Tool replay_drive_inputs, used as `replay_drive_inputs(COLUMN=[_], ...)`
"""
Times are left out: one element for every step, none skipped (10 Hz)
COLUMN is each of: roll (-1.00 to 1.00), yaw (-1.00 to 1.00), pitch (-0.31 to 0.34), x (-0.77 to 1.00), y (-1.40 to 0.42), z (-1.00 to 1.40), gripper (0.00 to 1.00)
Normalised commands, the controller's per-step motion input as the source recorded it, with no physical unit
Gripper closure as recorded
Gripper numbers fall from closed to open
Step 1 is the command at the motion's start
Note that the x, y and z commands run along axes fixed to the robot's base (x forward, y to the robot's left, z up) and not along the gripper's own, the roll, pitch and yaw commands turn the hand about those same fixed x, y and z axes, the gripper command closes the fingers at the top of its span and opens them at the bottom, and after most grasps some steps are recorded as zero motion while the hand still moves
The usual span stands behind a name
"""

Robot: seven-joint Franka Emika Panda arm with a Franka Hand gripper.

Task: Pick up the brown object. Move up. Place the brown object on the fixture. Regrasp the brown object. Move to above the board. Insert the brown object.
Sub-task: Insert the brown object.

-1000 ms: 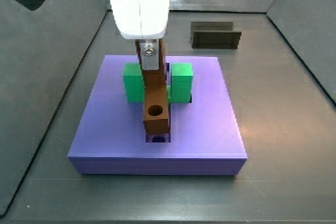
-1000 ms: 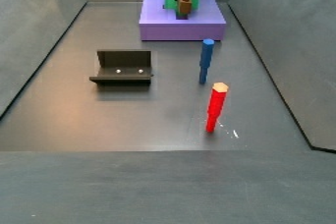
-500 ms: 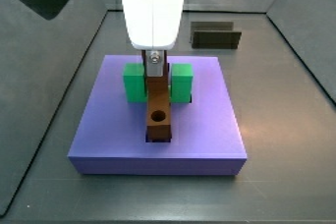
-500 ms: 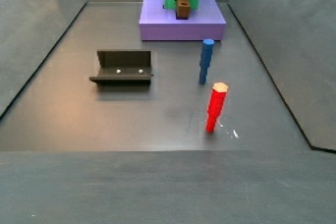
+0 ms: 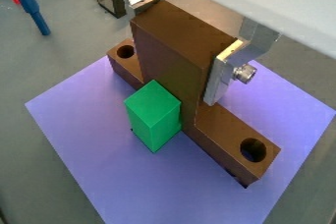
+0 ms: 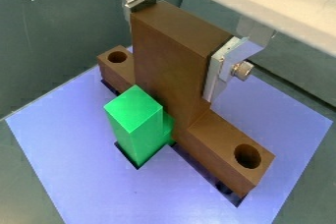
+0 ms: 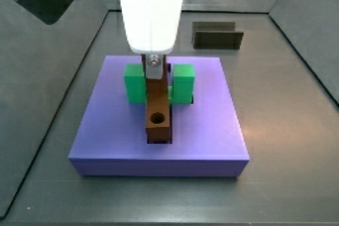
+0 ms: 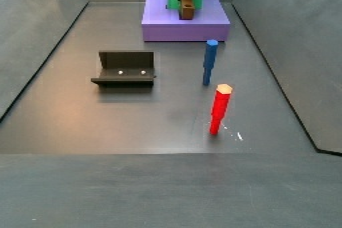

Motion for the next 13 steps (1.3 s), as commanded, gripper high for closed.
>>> replay_drive_inputs(roll=[0.05,0.05,0.07,0.07,0.07,0.02,0.05,0.16,0.21,0.24,0.26,0.04,0.00], yaw=[-0.01,0.00,0.00,0.00,0.00,0.00,0.00,0.00,0.00,0.00,0.00,0.00,0.00], pitch=[0.074,0.084,0.096,0.113,0.057,0.036,0.024,0.014,0.006,0.014,0.003,0.000,0.000], x=[0.07,0.20,0.28,0.34,0.26,0.19,0.14,0.09,0.08,0.07,0.03,0.00,0.00], y=[0.00,0.00,0.00,-0.05,-0.01,0.00,0.00,0.00,0.00,-0.04,-0.05,0.00,0.00], z=[-0.07,-0.13,-0.19,-0.19,-0.26,-0.25,-0.21,-0.25,-0.32,-0.25,-0.25,-0.05,0.00], gripper=[1.00,1.00,1.00,1.00,1.00,1.00,1.00,1.00,1.00,1.00,1.00,1.00,1.00])
